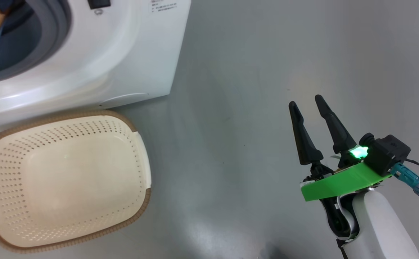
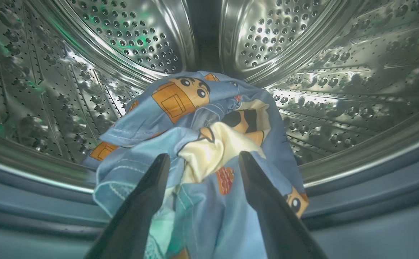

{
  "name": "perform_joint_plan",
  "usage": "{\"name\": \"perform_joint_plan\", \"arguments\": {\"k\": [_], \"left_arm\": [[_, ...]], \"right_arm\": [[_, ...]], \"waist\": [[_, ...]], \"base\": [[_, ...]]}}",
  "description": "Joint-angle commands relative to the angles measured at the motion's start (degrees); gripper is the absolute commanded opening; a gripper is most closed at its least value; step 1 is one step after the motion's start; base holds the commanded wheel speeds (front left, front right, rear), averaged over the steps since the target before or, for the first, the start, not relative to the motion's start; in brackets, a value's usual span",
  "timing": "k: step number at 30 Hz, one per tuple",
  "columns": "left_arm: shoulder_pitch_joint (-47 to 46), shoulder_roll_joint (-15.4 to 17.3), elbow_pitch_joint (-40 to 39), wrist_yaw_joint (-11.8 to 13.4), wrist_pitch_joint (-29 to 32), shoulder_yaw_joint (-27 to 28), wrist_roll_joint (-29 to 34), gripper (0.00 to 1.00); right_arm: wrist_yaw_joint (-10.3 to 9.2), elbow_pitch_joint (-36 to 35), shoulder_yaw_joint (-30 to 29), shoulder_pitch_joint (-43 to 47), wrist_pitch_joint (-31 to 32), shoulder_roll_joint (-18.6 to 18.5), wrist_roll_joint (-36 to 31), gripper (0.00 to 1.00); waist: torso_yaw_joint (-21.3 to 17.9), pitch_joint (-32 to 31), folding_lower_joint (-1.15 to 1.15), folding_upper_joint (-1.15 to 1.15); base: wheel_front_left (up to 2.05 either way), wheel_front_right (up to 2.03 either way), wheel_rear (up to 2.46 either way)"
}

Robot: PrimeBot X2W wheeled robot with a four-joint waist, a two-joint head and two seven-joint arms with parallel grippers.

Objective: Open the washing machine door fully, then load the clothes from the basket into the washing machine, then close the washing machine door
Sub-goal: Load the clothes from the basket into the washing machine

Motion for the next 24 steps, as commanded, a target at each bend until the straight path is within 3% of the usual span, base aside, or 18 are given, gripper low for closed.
{"name": "perform_joint_plan", "arguments": {"k": [1,10,24], "left_arm": [[1.31,2.47,-1.74,-0.06,-0.60,0.47,-0.62,1.00],[12.86,1.38,-15.34,-0.07,-0.76,4.03,-3.16,1.00],[30.64,-4.23,-34.20,-0.07,-0.77,12.22,5.06,1.00]], "right_arm": [[0.09,-1.06,0.92,1.44,-0.27,-0.36,0.46,1.00],[0.09,-1.07,-0.41,2.58,-0.27,-1.85,0.30,1.00],[0.09,-1.39,-1.71,4.21,-0.27,-4.18,0.16,1.00]], "waist": [[0.65,-0.70,0.00,0.00],[3.30,-3.78,0.00,0.00],[6.36,-6.49,0.00,0.00]], "base": [[0.00,0.00,0.00],[0.00,0.00,0.00],[0.00,0.00,0.00]]}}
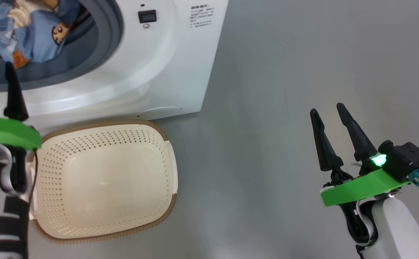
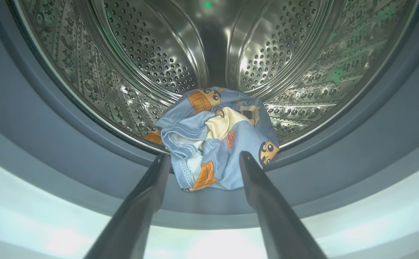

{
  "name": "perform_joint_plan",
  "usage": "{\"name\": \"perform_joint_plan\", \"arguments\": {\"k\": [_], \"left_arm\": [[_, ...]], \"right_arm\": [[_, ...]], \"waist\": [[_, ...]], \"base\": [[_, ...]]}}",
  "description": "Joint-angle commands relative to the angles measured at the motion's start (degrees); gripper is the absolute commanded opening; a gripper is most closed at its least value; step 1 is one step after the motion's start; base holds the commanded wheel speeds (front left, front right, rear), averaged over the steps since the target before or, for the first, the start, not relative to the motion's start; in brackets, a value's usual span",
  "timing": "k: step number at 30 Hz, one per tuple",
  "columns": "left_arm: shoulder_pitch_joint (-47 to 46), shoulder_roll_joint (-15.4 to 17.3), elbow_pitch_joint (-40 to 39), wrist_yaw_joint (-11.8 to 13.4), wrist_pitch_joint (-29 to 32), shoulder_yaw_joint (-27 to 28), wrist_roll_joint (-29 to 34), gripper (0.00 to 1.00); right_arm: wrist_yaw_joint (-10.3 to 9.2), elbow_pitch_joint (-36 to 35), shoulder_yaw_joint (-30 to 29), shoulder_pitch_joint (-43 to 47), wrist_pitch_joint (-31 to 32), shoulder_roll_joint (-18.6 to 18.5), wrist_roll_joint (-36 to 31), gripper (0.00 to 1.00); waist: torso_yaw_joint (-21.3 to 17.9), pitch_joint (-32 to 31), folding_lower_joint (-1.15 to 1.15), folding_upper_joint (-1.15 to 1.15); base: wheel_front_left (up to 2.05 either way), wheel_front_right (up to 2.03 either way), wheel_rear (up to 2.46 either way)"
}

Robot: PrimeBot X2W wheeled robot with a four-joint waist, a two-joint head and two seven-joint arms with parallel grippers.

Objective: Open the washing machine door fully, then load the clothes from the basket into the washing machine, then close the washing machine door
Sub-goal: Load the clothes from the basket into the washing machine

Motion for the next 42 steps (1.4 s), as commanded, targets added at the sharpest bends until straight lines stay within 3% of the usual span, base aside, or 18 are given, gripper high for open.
{"name": "perform_joint_plan", "arguments": {"k": [1,23,42], "left_arm": [[1.98,1.89,-2.40,-0.07,-0.35,1.94,0.82,1.00],[27.92,-4.77,-23.05,-0.07,-0.36,9.82,3.45,1.00],[36.44,-8.09,-29.86,-0.08,-0.36,10.38,4.01,1.00]], "right_arm": [[0.09,-1.40,0.69,1.97,-0.28,-0.52,0.18,1.00],[0.09,-1.34,-0.31,5.66,-0.28,-2.18,0.27,1.00],[0.09,-1.08,-1.80,8.95,-0.28,-3.39,0.27,1.00]], "waist": [[0.46,-0.57,0.00,0.00],[1.60,-4.98,0.00,0.00],[3.79,-9.52,0.00,0.00]], "base": [[0.00,0.00,0.00],[0.00,0.00,0.00],[0.00,0.00,0.00]]}}
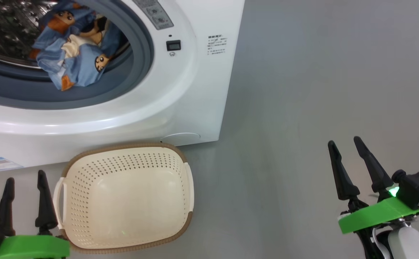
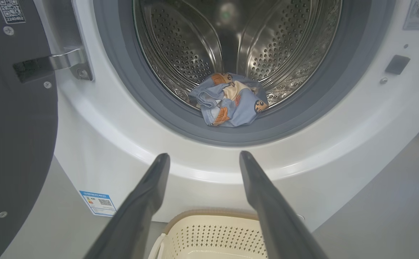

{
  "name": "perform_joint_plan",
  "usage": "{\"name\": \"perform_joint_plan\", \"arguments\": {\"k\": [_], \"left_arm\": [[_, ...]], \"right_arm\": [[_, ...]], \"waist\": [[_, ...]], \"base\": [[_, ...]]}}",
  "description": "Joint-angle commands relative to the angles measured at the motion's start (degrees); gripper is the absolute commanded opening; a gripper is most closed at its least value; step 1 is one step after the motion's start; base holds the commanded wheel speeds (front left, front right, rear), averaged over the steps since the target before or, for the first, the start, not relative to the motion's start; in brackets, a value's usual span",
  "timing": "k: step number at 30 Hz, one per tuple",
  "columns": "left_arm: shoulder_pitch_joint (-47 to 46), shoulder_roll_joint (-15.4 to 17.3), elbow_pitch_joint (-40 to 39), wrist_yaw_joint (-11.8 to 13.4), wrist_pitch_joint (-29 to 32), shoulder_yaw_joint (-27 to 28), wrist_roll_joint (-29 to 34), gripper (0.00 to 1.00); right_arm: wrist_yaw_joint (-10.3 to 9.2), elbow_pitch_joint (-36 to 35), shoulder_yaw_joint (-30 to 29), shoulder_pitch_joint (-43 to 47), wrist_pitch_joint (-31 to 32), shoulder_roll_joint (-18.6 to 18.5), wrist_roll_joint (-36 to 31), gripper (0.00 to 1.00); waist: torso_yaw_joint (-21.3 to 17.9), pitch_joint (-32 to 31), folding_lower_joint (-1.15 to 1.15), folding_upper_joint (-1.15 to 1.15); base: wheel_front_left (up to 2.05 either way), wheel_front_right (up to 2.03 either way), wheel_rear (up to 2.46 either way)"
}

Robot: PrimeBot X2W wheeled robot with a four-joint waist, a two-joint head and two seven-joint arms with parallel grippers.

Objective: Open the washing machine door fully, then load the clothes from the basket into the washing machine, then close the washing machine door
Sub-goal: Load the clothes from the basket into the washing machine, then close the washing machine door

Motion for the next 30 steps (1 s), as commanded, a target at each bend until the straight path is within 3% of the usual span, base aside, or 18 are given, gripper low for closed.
{"name": "perform_joint_plan", "arguments": {"k": [1,30], "left_arm": [[0.70,0.79,-1.94,-0.08,-0.36,2.06,0.23,1.00],[3.35,0.94,-3.80,-0.08,-0.36,-0.10,-0.77,1.00]], "right_arm": [[0.09,-1.29,0.89,1.57,-0.28,-0.88,0.25,1.00],[0.09,-1.57,0.35,4.47,-0.28,-1.60,0.33,1.00]], "waist": [[0.56,-0.77,0.00,0.00],[1.62,-4.02,0.00,0.00]], "base": [[0.00,0.00,0.00],[0.00,0.00,0.00]]}}
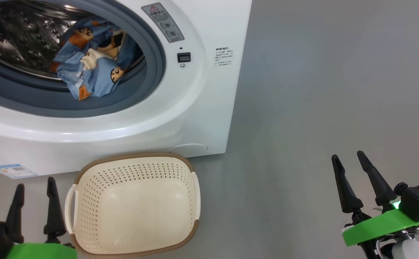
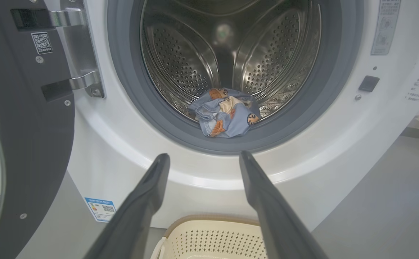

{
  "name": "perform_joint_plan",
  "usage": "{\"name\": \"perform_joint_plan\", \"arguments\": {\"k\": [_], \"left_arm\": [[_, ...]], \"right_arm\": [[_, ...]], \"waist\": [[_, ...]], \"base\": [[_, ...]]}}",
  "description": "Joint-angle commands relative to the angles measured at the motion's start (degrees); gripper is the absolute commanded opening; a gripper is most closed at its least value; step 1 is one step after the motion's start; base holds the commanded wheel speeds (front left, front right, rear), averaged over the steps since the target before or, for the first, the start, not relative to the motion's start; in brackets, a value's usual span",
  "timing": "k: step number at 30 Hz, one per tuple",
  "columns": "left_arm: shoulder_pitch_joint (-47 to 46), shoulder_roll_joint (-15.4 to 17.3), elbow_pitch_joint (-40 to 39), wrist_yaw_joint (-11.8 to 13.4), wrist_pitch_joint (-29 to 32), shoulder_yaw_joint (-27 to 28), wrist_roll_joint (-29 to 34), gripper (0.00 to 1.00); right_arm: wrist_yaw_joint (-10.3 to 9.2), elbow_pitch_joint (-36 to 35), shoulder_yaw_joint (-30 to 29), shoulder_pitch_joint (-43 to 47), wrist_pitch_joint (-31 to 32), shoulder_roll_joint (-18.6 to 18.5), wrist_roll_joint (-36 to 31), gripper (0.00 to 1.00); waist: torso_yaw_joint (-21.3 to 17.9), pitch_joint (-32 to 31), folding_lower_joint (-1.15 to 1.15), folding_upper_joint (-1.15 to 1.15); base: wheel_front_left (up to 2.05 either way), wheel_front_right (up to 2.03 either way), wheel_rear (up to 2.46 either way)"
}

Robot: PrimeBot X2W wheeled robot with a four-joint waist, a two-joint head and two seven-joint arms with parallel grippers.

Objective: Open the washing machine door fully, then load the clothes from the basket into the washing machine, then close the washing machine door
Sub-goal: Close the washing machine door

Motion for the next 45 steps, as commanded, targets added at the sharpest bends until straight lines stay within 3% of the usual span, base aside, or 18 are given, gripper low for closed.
{"name": "perform_joint_plan", "arguments": {"k": [1,28,36,45], "left_arm": [[0.37,1.32,-1.64,-0.08,-0.36,1.66,-0.33,1.00],[1.09,1.30,-2.08,-0.08,-0.36,1.00,-0.39,1.00],[0.79,0.76,-2.02,-0.08,-0.36,1.26,-0.55,1.00],[0.77,-0.37,-1.72,-0.08,-0.36,1.69,-1.48,1.00]], "right_arm": [[0.09,-1.51,0.96,0.62,-0.28,-0.94,0.33,1.00],[0.09,-1.83,1.11,1.32,-0.28,-1.63,0.19,1.00],[0.09,-2.21,1.52,1.04,-0.28,-2.21,-0.02,1.00],[0.09,-1.92,4.09,-0.49,-0.28,-3.73,-0.26,1.00]], "waist": [[-0.02,0.02,0.00,0.00],[1.23,-0.70,0.00,0.00],[3.92,-0.42,0.00,0.00],[9.93,-0.35,0.00,0.00]], "base": [[0.00,0.00,0.00],[-0.66,0.66,0.00],[0.00,0.00,0.00],[0.00,0.00,0.00]]}}
